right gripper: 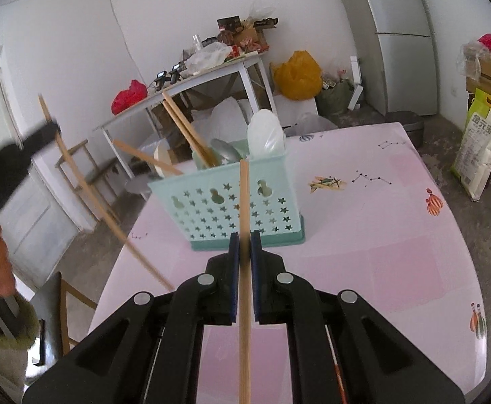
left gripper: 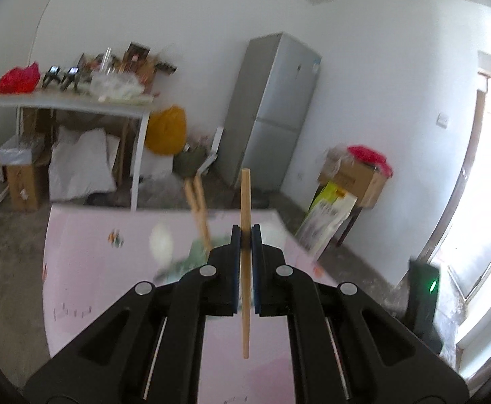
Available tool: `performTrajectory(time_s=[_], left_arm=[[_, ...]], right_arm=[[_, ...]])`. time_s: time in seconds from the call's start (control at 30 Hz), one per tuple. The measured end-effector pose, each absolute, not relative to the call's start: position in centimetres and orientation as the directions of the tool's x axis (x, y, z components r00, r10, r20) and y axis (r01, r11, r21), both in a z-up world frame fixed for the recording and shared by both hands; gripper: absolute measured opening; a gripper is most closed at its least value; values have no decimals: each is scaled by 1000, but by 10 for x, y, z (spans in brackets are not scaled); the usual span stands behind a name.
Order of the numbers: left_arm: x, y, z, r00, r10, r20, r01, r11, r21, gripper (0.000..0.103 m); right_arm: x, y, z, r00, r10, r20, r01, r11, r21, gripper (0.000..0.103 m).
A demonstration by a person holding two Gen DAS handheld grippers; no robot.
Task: Organize utensils
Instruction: 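Lift both held chopsticks up toward the green holder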
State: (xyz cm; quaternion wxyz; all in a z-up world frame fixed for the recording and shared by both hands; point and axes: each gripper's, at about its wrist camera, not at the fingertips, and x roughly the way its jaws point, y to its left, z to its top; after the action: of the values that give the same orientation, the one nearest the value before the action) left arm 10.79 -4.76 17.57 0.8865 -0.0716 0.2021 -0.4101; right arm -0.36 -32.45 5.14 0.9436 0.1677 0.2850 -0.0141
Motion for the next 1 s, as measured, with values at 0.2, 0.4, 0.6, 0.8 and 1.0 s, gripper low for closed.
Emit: performTrajectory(time_s=[0.2, 0.4, 0.6, 0.8, 1.0], left_arm=[[126, -56, 223, 640, -754, -151, 703, 653, -281, 5], [155, -77, 220, 700, -703, -128, 651, 701, -292, 5], [185, -100, 193, 728, -664, -170, 594, 736, -325, 5], [201, -115, 164, 735, -645, -209, 557, 750, -355, 5], [201, -118, 134, 669, -700, -248, 579, 701, -416, 5]], right_arm=[[-2, -333, 51, 842, 74, -534, 123, 938, 324, 7], [3, -345, 50, 842, 70, -535, 135, 933, 334, 7], [6, -352, 44, 836, 63, -546, 150, 929, 338, 7], [11, -362, 37, 826, 58, -561, 174, 920, 351, 7], [13, -364, 35, 820, 53, -570, 186, 917, 353, 7]])
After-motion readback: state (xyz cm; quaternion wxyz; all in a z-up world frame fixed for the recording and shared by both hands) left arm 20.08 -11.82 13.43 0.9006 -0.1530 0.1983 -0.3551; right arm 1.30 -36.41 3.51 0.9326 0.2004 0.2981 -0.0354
